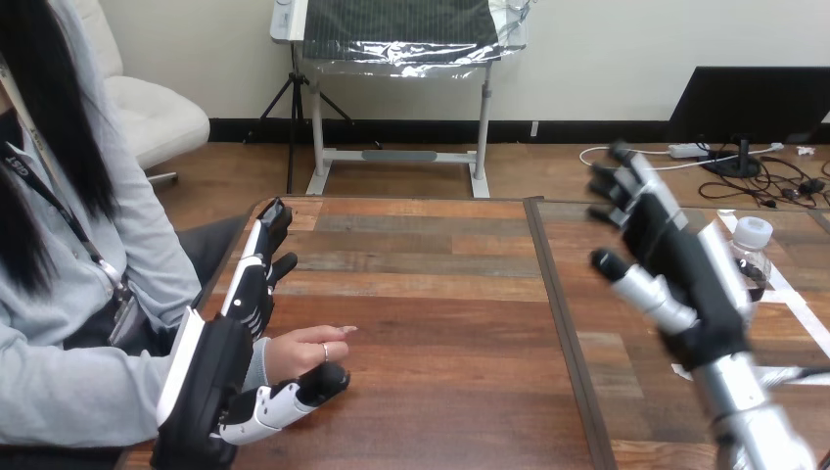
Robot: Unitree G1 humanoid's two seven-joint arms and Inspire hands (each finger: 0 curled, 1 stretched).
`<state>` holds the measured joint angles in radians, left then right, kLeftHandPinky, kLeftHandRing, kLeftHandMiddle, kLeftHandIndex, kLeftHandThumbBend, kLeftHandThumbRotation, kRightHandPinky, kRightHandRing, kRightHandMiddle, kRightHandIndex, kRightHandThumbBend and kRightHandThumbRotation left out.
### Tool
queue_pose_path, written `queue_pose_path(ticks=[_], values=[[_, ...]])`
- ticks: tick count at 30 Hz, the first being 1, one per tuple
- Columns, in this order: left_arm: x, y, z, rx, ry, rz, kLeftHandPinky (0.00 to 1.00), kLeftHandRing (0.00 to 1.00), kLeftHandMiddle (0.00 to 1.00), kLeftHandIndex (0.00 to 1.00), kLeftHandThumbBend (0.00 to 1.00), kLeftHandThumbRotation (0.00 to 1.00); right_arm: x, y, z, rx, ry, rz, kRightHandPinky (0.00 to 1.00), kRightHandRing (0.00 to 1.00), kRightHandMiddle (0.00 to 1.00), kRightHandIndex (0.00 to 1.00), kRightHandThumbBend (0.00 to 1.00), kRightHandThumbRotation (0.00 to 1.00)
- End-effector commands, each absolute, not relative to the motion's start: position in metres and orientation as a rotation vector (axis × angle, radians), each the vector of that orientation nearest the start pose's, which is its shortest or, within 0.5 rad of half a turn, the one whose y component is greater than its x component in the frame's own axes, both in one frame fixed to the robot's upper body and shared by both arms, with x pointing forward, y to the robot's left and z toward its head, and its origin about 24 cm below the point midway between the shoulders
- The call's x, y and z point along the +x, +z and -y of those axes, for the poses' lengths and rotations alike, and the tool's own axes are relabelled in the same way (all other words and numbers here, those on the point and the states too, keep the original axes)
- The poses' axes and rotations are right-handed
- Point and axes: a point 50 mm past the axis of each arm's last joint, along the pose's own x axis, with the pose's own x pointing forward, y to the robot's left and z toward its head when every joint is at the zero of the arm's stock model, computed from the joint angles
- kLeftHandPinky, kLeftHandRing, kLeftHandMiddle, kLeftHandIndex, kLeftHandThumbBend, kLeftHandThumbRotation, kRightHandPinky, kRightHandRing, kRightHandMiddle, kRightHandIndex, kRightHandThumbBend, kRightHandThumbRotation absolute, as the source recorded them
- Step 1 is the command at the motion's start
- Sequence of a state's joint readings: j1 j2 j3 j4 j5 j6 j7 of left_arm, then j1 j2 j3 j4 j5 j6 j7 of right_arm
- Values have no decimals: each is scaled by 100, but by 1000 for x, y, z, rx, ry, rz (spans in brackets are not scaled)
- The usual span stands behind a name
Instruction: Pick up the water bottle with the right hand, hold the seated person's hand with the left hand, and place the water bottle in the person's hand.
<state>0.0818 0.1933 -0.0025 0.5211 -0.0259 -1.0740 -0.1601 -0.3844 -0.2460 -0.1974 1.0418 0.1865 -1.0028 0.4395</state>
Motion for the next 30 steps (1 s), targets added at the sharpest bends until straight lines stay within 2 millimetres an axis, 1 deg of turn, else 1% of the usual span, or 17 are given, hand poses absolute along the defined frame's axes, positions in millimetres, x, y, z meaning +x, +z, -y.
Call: queue_pose_path(ticks=[1,6,15,30], values=[[206,22,-188,191,-171,509,95,100,100,100,100,67,312,81,233,-197,126,551,89,93,94,97,100,65],[206,23,-189,191,-168,511,95,100,100,100,100,65,317,91,240,-222,104,568,89,94,93,96,100,65],[204,22,-190,200,-150,507,93,100,100,100,100,67,325,106,250,-237,66,580,89,95,94,97,100,62],[203,22,-193,204,-143,506,92,100,100,100,100,68,335,120,264,-230,-16,567,95,98,95,97,100,57]])
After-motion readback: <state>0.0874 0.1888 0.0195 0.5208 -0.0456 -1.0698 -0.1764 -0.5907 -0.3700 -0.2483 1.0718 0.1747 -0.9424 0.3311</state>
